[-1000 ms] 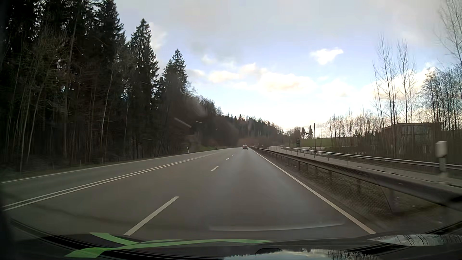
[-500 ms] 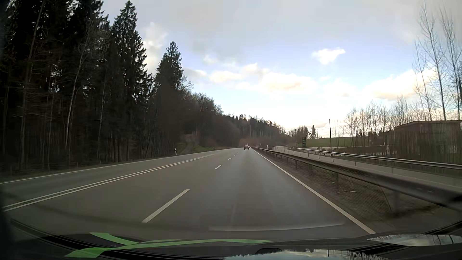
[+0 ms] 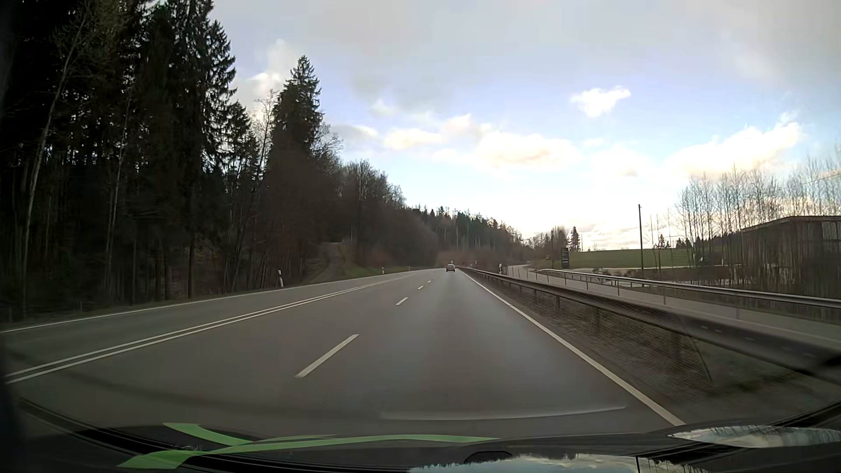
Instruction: Follow the waypoints while adhering to traffic rules and regulations
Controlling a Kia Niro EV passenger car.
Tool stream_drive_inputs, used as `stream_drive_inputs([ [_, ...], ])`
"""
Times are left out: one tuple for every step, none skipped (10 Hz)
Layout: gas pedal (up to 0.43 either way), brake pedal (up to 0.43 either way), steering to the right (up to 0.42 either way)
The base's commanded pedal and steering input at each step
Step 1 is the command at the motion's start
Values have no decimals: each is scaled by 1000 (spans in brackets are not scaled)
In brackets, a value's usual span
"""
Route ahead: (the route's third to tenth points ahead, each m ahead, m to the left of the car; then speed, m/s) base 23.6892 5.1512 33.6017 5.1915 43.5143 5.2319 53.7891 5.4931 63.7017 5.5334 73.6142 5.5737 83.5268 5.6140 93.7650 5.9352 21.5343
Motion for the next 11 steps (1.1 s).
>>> stream_drive_inputs([
  [157,0,-5],
  [157,0,-5],
  [157,0,-5],
  [157,0,-5],
  [157,0,-5],
  [157,0,-5],
  [157,0,-5],
  [157,0,-5],
  [157,0,-5],
  [157,0,-4],
  [157,0,-4],
])
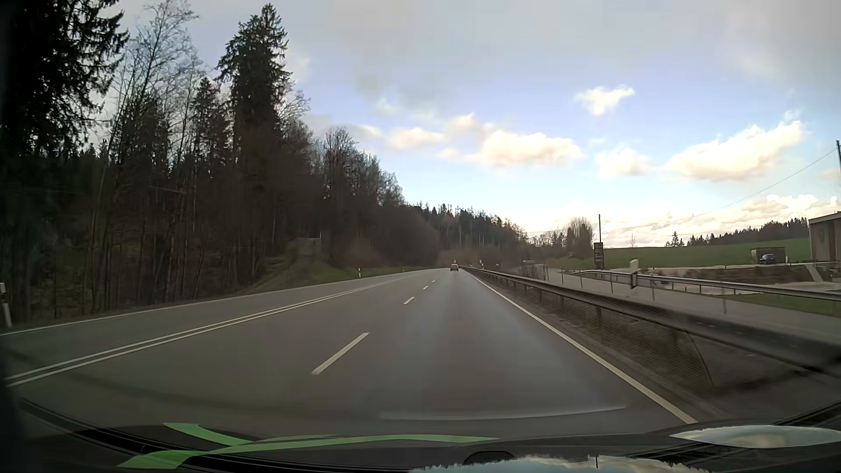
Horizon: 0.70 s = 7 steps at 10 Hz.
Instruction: Follow the waypoints while adhering to traffic rules and regulations
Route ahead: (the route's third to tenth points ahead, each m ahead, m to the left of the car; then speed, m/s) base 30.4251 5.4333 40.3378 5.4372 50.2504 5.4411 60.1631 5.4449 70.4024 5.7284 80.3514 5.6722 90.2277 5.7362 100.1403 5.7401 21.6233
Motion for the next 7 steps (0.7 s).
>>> stream_drive_inputs([
  [157,0,-4],
  [157,0,-3],
  [157,0,-3],
  [157,0,-3],
  [157,0,-3],
  [169,0,-3],
  [169,0,-3],
])
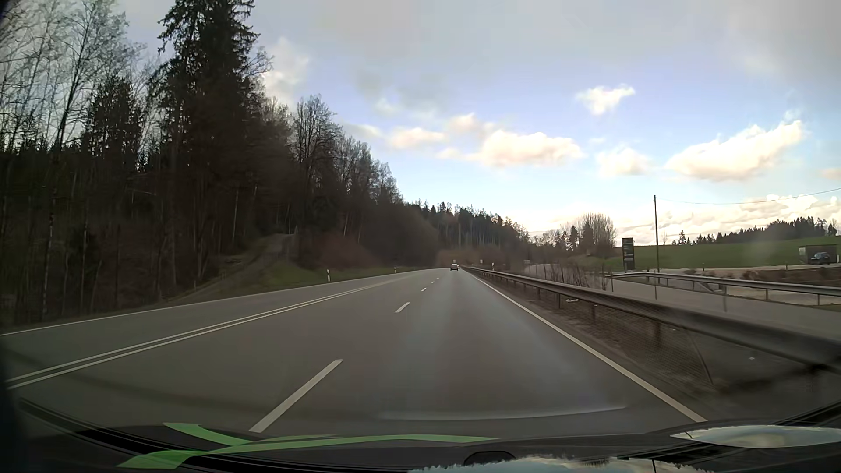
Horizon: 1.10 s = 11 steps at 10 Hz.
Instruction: Follow the waypoints while adhering to traffic rules and regulations
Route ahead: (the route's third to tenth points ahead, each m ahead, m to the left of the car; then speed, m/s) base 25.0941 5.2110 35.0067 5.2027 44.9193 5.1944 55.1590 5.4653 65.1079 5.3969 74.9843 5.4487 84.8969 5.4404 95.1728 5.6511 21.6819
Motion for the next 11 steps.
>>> stream_drive_inputs([
  [177,0,-3],
  [177,0,-3],
  [177,0,-3],
  [177,0,-3],
  [177,0,-3],
  [177,0,-3],
  [177,0,-3],
  [177,0,-2],
  [177,0,-3],
  [189,0,-3],
  [189,0,-3],
])
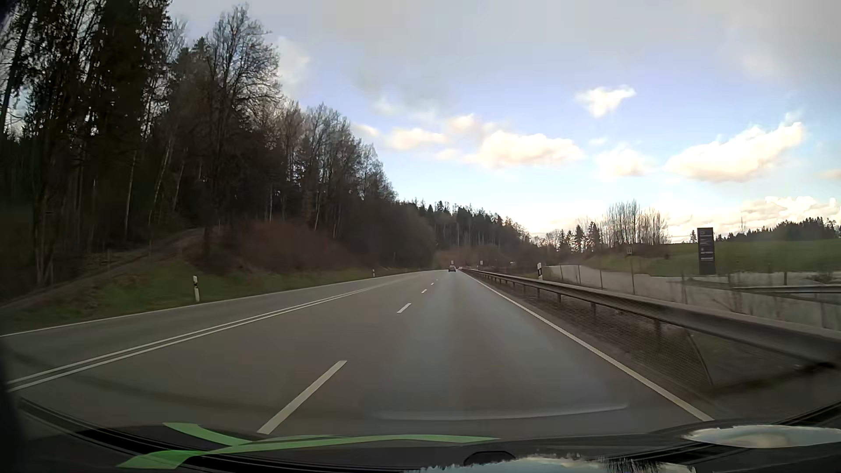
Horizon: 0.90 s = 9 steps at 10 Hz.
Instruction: Follow the waypoints while adhering to traffic rules and regulations
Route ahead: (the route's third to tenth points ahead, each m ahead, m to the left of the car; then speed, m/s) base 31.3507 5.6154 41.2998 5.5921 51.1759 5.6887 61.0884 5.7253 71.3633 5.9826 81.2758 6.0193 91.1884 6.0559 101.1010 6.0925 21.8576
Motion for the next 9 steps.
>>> stream_drive_inputs([
  [189,0,-2],
  [189,0,-3],
  [189,0,-2],
  [189,0,-3],
  [189,0,-3],
  [189,0,-3],
  [189,0,-3],
  [189,0,-2],
  [189,0,-2],
])
